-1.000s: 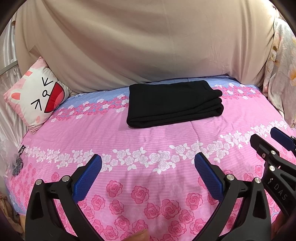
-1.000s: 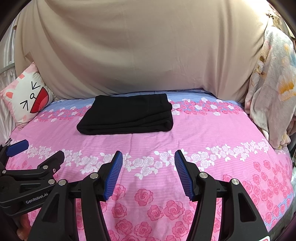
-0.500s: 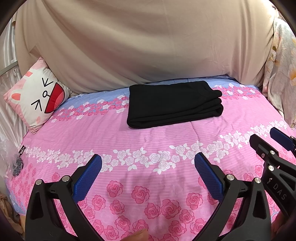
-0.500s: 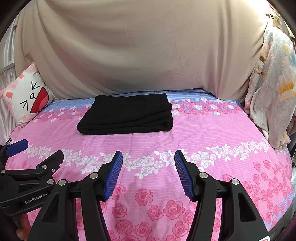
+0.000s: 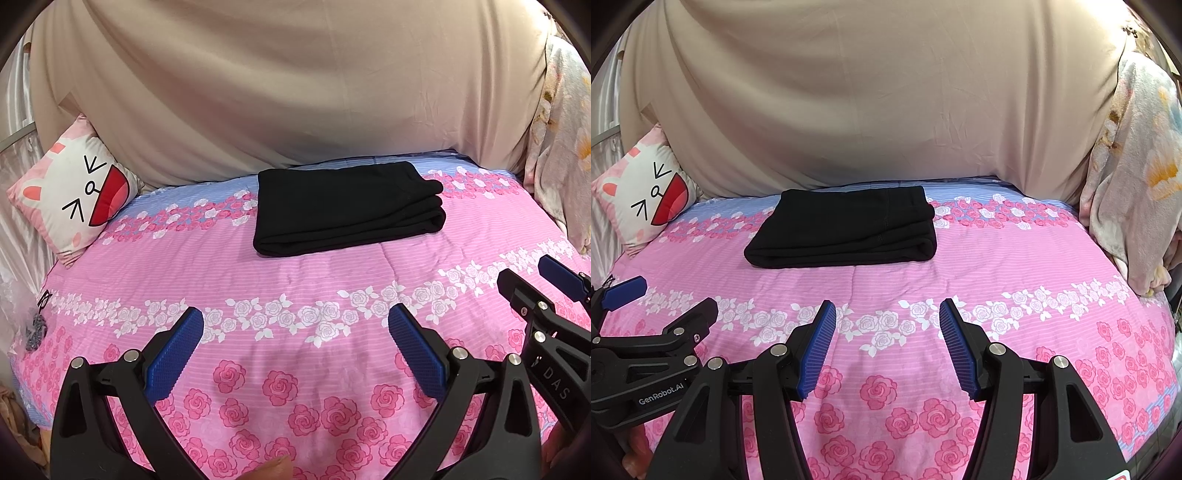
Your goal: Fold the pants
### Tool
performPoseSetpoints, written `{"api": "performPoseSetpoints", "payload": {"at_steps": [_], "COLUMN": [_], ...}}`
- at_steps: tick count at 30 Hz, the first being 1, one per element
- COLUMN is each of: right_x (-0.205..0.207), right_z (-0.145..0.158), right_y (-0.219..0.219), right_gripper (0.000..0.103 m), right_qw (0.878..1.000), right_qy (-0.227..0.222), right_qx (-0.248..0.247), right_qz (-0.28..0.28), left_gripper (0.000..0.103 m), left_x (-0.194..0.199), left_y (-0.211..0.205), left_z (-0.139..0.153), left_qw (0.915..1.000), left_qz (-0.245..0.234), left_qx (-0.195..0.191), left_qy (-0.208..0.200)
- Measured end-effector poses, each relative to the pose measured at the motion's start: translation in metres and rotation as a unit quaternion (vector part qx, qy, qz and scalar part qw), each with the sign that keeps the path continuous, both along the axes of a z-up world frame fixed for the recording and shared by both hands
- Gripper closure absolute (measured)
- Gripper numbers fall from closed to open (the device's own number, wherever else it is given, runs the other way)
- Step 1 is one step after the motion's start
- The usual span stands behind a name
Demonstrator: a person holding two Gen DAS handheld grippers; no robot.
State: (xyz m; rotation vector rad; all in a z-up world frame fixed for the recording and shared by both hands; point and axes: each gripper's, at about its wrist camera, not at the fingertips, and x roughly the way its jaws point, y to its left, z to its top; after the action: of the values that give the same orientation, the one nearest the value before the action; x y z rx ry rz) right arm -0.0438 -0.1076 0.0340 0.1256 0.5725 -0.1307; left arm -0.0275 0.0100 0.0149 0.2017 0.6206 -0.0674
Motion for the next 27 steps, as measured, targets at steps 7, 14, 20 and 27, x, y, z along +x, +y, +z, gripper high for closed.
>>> {"api": "performPoseSetpoints", "payload": {"at_steps": [7, 14, 20, 27], "right_x": [-0.0004, -0.0003, -0.0005, -0.0001], "right_z": [-0.0001, 0.0002, 0.0004, 0.0007], "right_y": [0.0003, 0.0001, 0.0002, -0.0003], "right_gripper": [0.046, 0.046, 0.046, 0.046], "right_qw": [1.000, 1.000, 1.000, 1.000], "right_qy": [-0.001, -0.001, -0.001, -0.001], "right_qx": [0.000, 0.000, 0.000, 0.000], "right_qz": [0.000, 0.000, -0.001, 0.000], "left_gripper": [0.005, 0.005, 0.005, 0.005], "left_x": [-0.0002, -0.0005, -0.0004, 0.0010], "left_y": [0.0005, 0.0003, 0.0002, -0.0002], "left_z": [-0.0002, 0.0004, 0.0014, 0.0025], "left_qw": [1.0000, 1.0000, 1.0000, 1.0000], "left_qz": [-0.001, -0.001, 0.000, -0.005], "left_qx": [0.001, 0.000, 0.003, 0.001], "left_qy": [0.000, 0.000, -0.002, 0.000]}}
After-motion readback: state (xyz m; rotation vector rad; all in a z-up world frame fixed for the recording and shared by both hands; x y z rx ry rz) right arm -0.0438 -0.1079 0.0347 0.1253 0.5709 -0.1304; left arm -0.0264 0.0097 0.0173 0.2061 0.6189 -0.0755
